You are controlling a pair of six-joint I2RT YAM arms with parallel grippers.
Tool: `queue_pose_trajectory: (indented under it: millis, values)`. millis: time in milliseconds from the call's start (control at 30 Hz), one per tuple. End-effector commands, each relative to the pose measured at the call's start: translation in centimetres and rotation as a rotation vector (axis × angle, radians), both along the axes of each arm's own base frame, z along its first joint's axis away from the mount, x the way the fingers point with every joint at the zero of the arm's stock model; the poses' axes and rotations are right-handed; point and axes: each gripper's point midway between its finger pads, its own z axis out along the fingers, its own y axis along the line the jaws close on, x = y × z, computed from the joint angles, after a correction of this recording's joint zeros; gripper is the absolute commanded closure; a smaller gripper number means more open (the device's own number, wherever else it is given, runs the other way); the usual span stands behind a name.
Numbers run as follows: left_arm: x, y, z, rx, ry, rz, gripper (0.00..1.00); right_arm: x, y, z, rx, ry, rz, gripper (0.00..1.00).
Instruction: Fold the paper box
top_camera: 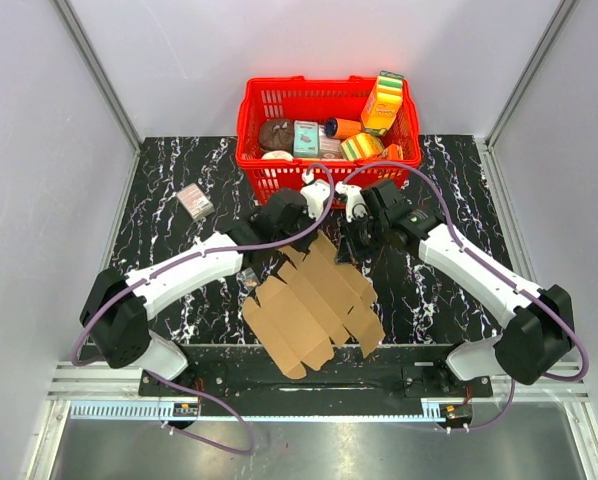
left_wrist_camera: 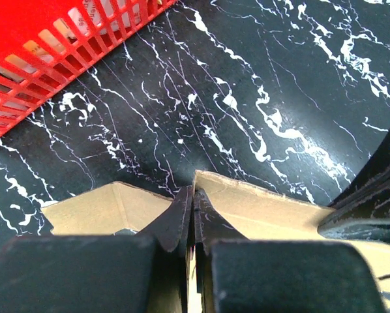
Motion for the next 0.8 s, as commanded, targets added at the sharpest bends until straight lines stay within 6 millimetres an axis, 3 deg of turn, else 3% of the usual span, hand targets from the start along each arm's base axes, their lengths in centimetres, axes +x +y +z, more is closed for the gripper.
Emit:
queue_pose_trajectory:
  millis: [0,367,767]
  values:
    - [0.5,-0.6,0.9,0.020,-0.019,0.084,0.99,1.8,1.5,3.7,0.090,-0.092,-0.038,1.00]
    - [0.6,-0.9,1.4,0.043,0.010,0.226,0.97,2.4,1.9,3.7,0.109,-0.079,-0.082,1.00]
    - [0.2,-0.7,2.3,-0.021,0.037,0.281,0.84,2.8,2.3,4.1,0.134,-0.083,-0.097,1.00]
